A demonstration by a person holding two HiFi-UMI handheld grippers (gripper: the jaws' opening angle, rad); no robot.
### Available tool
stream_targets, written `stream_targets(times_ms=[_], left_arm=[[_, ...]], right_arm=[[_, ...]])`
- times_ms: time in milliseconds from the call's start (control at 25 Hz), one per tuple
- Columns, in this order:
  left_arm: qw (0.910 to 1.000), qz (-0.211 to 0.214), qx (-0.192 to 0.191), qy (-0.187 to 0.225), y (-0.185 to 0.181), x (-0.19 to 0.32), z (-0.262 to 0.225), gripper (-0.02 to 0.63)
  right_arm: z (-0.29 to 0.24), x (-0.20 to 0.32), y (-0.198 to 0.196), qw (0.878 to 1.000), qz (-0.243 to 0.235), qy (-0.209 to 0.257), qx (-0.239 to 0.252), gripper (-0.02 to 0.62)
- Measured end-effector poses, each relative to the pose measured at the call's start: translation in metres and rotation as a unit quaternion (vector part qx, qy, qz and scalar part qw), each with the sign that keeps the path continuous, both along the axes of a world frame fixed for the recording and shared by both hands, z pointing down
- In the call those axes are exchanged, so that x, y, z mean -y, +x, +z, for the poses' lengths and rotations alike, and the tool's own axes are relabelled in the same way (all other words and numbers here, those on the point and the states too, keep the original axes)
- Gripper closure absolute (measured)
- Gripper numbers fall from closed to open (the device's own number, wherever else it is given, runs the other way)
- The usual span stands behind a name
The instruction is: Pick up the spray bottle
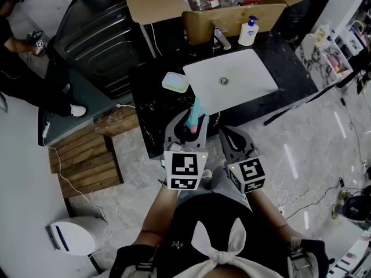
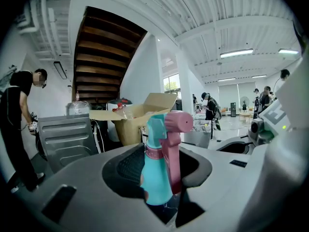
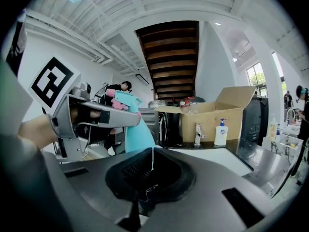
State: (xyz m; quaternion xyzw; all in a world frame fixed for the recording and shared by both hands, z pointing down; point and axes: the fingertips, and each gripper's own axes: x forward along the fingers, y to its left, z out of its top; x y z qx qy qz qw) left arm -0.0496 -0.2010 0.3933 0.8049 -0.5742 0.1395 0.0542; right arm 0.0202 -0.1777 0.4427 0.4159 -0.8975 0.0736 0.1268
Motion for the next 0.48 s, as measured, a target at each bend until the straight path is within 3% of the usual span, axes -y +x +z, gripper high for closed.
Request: stream_targets(times_ms=[480], left_arm=[[0.9999, -0.003, 0.002, 0.016, -0.005, -0.007, -0.013, 0.437]], right_arm=[[-0.001, -0.004, -0.011, 1.0, -0.014, -0.002, -0.006, 0.571]])
